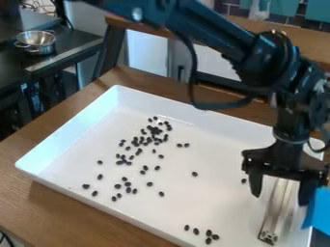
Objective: Sweep into pile
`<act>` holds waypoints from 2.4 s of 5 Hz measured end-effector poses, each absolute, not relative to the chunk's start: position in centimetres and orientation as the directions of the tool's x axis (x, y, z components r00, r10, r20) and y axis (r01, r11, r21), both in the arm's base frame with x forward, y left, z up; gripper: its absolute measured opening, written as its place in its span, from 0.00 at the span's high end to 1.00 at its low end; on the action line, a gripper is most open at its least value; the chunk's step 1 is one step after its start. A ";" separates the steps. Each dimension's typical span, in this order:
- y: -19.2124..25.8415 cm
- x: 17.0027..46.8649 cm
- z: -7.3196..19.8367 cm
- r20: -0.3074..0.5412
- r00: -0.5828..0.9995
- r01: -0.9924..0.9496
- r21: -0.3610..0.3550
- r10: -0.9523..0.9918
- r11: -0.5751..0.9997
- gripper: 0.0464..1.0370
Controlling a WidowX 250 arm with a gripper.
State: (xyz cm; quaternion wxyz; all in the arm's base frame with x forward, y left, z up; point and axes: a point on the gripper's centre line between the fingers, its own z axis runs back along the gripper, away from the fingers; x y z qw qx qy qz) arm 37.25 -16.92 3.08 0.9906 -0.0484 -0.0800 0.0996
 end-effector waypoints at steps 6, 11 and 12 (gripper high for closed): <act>-7.9 36.5 1.3 0.115 0.972 -0.205 -0.005 0.204 0.979 0.66; 13.9 33.8 1.3 0.131 0.982 -0.160 0.198 0.136 0.967 0.66; 15.4 33.2 1.4 0.120 0.988 -0.117 0.193 0.095 0.974 0.66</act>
